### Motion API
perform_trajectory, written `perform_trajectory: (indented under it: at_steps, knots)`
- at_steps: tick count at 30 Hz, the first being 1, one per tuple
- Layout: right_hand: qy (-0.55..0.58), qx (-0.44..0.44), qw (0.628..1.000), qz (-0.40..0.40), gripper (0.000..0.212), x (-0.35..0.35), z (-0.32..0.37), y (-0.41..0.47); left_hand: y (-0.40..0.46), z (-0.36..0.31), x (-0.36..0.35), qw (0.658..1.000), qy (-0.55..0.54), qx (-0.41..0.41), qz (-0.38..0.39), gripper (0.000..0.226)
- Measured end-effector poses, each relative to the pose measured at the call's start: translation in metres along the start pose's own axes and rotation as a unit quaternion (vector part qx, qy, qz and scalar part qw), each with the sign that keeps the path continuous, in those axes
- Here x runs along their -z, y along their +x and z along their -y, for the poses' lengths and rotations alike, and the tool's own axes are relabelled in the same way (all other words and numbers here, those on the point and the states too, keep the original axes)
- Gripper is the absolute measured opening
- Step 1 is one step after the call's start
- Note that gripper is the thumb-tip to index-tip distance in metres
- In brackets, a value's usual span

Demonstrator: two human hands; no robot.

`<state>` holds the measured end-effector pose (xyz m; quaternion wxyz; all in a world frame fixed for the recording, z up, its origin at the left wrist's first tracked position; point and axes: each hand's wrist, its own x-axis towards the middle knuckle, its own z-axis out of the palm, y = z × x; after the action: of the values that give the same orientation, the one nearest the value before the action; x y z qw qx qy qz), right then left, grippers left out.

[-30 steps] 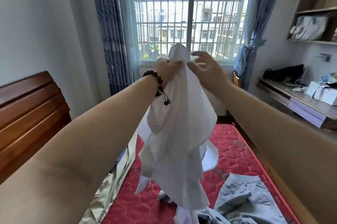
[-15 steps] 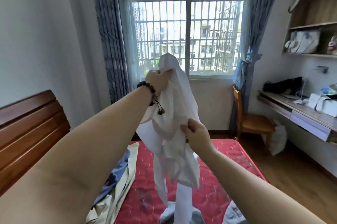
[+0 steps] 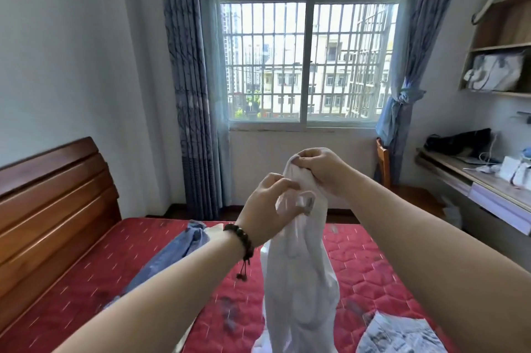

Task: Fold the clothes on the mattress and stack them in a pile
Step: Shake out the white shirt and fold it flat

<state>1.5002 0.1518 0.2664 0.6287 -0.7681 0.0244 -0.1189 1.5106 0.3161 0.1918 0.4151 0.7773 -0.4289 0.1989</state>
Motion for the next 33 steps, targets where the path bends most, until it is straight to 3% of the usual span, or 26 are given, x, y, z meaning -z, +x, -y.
perform_trajectory:
  at_steps: [1,3,8,13,15,18,20,28,33]
  knots:
    - [0.011,-0.005,1.000,0.004,0.014,0.001,-0.001,-0.001,0.005,-0.002,-0.002,1.000,-0.016,0.002,-0.025,0.026]
    - [0.027,-0.017,0.999,0.007,0.014,0.005,-0.004,-0.005,0.019,-0.008,-0.004,0.999,-0.030,0.013,-0.032,0.014]
    - [0.030,-0.017,0.999,-0.014,0.019,0.025,0.001,-0.023,0.051,-0.023,0.001,0.999,0.035,0.009,-0.027,0.025]
    - [-0.220,0.062,0.973,-0.036,0.047,0.039,0.012,-0.056,0.088,-0.039,0.016,0.996,0.076,0.028,-0.046,0.027]
    - [-0.275,0.053,0.960,-0.018,0.045,0.037,0.007,-0.066,0.098,-0.044,0.022,0.994,0.088,0.039,-0.045,0.027]
    - [-0.295,0.053,0.954,-0.025,0.022,0.037,-0.005,-0.069,0.104,-0.052,0.034,0.993,0.075,0.045,-0.076,0.028]
    - [-0.259,0.063,0.963,-0.041,0.029,0.044,-0.004,-0.069,0.106,-0.054,0.044,0.994,0.051,0.038,-0.087,0.023]
    - [-0.206,0.140,0.965,-0.084,0.032,0.054,0.056,-0.057,0.075,-0.038,0.067,0.983,-0.129,0.121,0.040,0.024]
    - [-0.246,0.178,0.949,-0.089,0.022,0.044,0.087,-0.045,0.048,-0.023,0.055,0.971,-0.163,0.093,0.149,0.023]
